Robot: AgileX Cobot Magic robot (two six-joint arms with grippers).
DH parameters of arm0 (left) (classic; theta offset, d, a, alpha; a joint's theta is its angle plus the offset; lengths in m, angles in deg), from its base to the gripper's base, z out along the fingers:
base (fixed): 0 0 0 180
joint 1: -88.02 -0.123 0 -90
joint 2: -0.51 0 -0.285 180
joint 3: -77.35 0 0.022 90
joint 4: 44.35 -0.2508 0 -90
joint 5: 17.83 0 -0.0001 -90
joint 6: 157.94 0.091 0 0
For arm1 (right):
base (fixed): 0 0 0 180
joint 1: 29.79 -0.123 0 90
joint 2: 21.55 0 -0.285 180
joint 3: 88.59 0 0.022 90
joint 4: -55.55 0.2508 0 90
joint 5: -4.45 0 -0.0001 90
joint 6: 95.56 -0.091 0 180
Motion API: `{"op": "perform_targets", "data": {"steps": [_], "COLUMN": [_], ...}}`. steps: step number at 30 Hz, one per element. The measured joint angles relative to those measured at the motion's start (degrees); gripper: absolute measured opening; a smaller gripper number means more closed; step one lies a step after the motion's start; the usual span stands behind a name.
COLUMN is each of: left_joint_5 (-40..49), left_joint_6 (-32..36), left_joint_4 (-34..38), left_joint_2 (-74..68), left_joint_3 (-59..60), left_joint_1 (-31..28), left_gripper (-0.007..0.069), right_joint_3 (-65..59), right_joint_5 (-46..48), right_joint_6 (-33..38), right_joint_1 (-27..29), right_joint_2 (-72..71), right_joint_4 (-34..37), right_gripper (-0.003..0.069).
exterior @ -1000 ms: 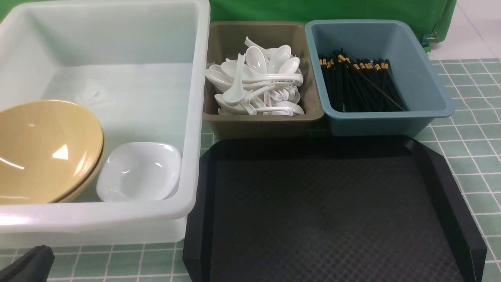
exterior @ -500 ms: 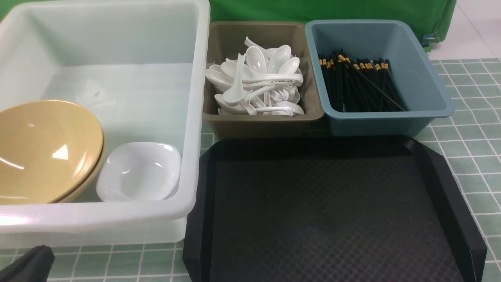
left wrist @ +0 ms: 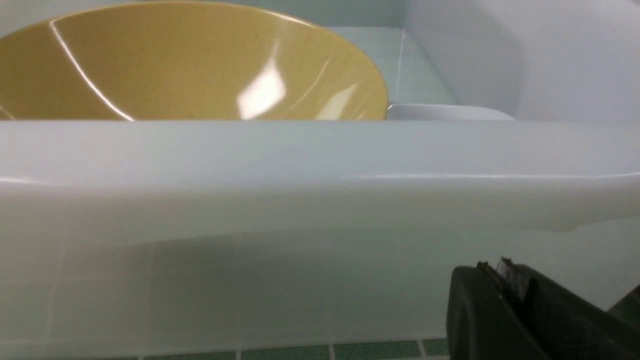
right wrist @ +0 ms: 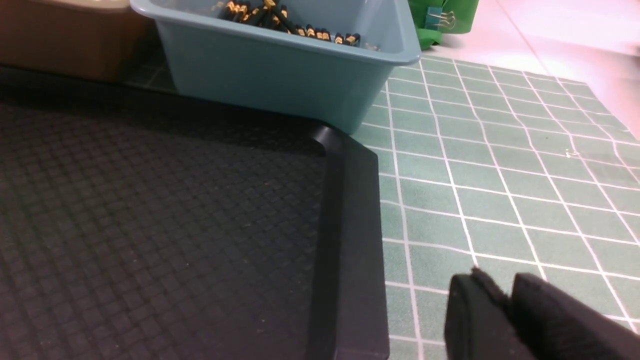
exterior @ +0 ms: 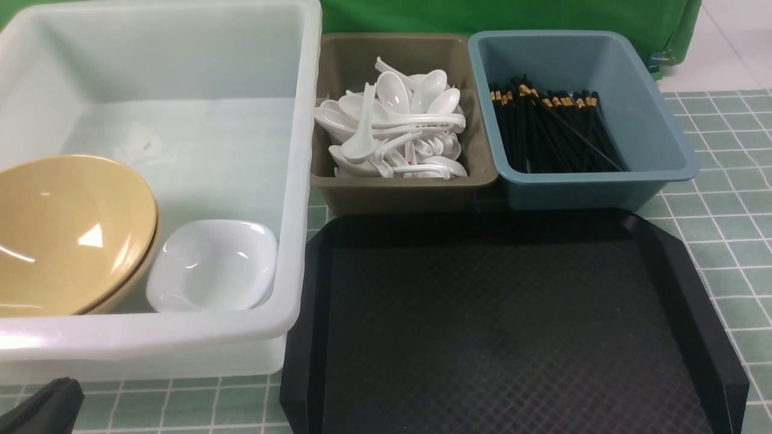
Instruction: On blue table put chopsticks spoon bowls plates into blue grey white boxes.
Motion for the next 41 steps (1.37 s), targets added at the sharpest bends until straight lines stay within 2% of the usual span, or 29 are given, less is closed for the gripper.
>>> {"op": "perform_targets", "data": {"steps": [41], "left_joint_5": [0.0], "left_joint_6": [0.0], "left_joint_4": [0.0], "left_joint_2": [0.0], "left_joint_3": [0.0], "left_joint_1": [0.0], "left_gripper": [0.0003], "right_joint_3": [0.0], "right_joint_5": [0.0], "right_joint_6": [0.0], "right_joint_1": [0.0], "right_joint_2": [0.0], "right_joint_4": [0.0], "right_gripper": [0.0178]}}
